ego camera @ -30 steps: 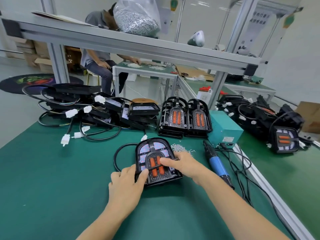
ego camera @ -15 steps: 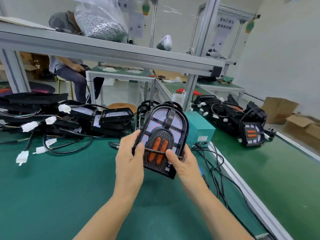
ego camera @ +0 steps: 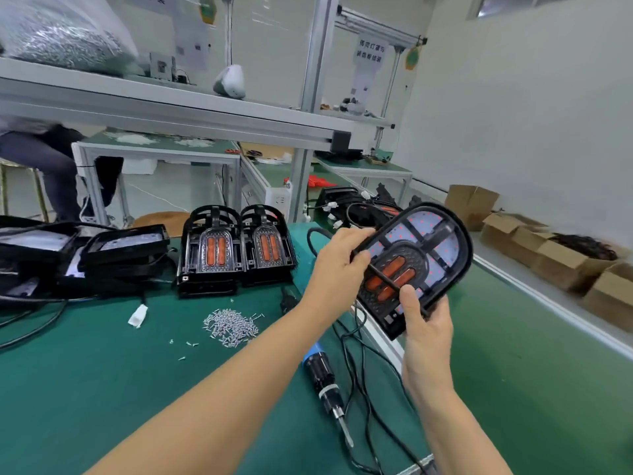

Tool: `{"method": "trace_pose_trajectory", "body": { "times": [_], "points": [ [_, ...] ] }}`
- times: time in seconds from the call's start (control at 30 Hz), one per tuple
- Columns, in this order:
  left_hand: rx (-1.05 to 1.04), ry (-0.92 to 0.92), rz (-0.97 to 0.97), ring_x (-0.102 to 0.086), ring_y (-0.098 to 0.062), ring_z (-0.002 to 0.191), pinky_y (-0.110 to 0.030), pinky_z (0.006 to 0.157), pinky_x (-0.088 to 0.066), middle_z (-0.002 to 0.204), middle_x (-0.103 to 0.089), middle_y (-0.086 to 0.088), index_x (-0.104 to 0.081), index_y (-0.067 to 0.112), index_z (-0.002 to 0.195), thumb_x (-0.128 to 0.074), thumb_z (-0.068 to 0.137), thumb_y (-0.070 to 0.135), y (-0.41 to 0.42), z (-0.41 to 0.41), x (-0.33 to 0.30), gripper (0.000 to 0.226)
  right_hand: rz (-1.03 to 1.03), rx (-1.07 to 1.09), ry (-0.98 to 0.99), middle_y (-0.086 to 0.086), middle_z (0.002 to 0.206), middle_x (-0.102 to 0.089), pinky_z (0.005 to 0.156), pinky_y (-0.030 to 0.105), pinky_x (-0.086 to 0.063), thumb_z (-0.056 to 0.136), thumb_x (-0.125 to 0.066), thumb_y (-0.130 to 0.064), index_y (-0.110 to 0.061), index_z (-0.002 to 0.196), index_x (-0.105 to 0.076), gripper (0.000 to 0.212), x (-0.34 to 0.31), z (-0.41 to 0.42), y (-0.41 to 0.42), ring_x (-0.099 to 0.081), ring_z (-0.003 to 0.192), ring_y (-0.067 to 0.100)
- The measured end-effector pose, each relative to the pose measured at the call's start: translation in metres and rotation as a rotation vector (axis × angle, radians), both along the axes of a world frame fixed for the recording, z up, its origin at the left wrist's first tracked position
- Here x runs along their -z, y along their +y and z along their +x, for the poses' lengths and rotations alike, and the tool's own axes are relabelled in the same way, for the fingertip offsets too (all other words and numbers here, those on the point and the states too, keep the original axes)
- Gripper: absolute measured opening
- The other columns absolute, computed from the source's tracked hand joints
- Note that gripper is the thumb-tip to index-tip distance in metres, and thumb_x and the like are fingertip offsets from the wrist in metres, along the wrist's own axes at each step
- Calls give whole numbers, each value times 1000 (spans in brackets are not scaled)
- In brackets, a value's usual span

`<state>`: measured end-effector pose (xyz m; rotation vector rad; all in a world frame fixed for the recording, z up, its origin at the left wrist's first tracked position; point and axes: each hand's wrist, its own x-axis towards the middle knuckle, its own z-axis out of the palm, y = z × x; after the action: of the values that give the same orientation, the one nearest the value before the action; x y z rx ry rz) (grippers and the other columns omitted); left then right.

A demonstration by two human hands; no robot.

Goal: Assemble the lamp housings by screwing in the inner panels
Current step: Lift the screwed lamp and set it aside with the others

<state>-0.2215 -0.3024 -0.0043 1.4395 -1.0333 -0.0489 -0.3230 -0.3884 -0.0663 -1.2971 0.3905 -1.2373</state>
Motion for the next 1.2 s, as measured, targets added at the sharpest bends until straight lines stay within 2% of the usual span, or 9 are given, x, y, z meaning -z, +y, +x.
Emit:
{"method": "trace_pose_trajectory", "body": {
  "times": [0.1, 0.3, 0.47, 0.6, 0.7, 0.83, 0.9, 1.1, 1.2],
  "points": [
    [95, 10, 114, -49, -15, 121, -28, 104, -38, 128, -53, -2, -54, 9, 133, -45, 97, 4, -39, -5, 4, 37, 67, 97, 24, -9, 119, -69, 98, 27, -49, 76, -69, -41, -23, 127, -55, 55, 9, -14, -24, -63, 112, 9],
    [201, 16, 328, -44, -15, 125, -20, 97, -33, 137, -47, -1, -46, 12, 140, -41, 101, 11, -93, -19, 32, 40, 247, 188, 95, 2, 133, -60, 112, 44, -39, 84, -71, -35, -12, 141, -44, 67, 43, -36, -64, -56, 124, 17],
    [251, -84, 457, -37, -22, 133, -33, 110, -30, 148, -36, -6, -36, 12, 146, -38, 101, 12, -128, -31, 44, 44, 328, 298, 150, -4, 112, -69, 103, 40, -47, 91, -68, -26, -20, 119, -58, 31, 56, -46, -87, -65, 103, 12],
    [224, -363, 631, -23, -24, 141, -42, 115, -19, 158, -18, 1, -27, 19, 149, -37, 101, 19, -148, -46, 58, 50, 435, 392, 206, 7, 116, -65, 99, 46, -48, 90, -69, -29, -12, 119, -57, 36, 61, -52, -107, -62, 108, 27],
    [242, -483, 681, -5, -20, 146, -45, 117, -4, 160, -8, 6, -23, 25, 150, -36, 100, 22, -153, -54, 73, 52, 510, 424, 233, 10, 110, -65, 88, 40, -49, 90, -70, -30, -10, 112, -58, 32, 61, -55, -120, -61, 97, 26],
    [250, -370, 609, -11, -16, 145, -40, 117, -9, 159, -14, 5, -33, 24, 147, -39, 99, 18, -146, -48, 82, 49, 656, 413, 221, 14, 105, -63, 81, 46, -54, 91, -68, -26, -5, 107, -56, 29, 53, -56, -138, -61, 91, 29],
    [211, -322, 609, -15, -17, 144, -39, 117, -13, 159, -18, 4, -34, 22, 146, -39, 99, 15, -139, -40, 86, 48, 719, 396, 197, 16, 104, -59, 75, 42, -54, 93, -65, -25, 0, 105, -52, 30, 46, -55, -149, -60, 91, 30],
    [165, -397, 822, -33, -25, 134, -40, 109, -29, 145, -40, -1, -42, 13, 139, -37, 98, 15, -121, -21, 108, 42, 794, 291, 230, 15, 106, -54, 79, 41, -52, 95, -63, -25, -2, 106, -48, 30, 35, -47, -187, -58, 73, 23],
    [211, -474, 978, -41, -27, 126, -40, 104, -32, 134, -48, -5, -46, 10, 131, -34, 97, 19, -116, -18, 116, 37, 787, 226, 317, 11, 93, -56, 73, 39, -54, 93, -65, -23, -2, 96, -51, 25, 35, -42, -205, -58, 79, 24]
  ]
}}
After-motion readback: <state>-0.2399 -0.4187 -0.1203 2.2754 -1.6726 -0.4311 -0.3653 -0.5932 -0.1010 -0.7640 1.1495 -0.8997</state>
